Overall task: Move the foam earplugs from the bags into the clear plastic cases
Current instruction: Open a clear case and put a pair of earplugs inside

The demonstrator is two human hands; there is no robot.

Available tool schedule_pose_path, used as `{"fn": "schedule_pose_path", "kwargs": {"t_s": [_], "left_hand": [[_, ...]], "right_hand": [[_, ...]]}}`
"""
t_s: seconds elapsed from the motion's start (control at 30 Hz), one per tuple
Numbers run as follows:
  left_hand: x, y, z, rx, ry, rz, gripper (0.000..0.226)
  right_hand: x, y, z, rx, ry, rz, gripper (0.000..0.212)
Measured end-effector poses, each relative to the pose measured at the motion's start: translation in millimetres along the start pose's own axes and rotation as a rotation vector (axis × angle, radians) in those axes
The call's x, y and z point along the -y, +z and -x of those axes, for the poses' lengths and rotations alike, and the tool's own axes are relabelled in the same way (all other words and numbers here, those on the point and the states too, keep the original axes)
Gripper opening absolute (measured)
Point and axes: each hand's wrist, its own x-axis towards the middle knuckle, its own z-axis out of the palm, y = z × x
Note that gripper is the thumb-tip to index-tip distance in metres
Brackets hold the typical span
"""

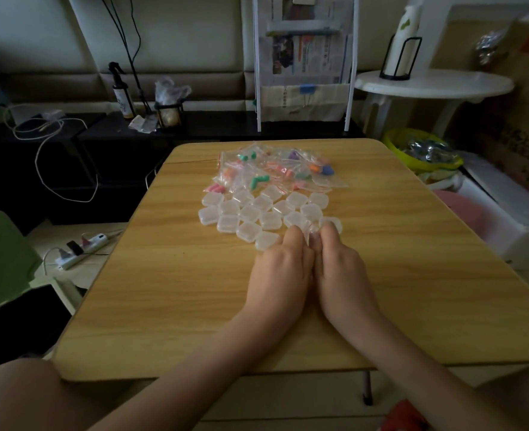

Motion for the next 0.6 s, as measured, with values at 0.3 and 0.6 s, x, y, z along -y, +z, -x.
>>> {"fn": "schedule_pose_path", "kwargs": {"t_s": [0.3, 0.6], "left_hand": [[-0.6, 1.6, 2.6, -0.002, 0.02, -0.137, 0.056], [7.5, 1.1, -2.6, -0.05, 0.046, -0.168, 0.022]], "right_hand": [[0.0, 0.5, -0.6, 0.02, 0.007, 0.221, 0.048], [-3.7, 1.5, 2.3, -0.258, -0.117, 0.159, 0.016]]}}
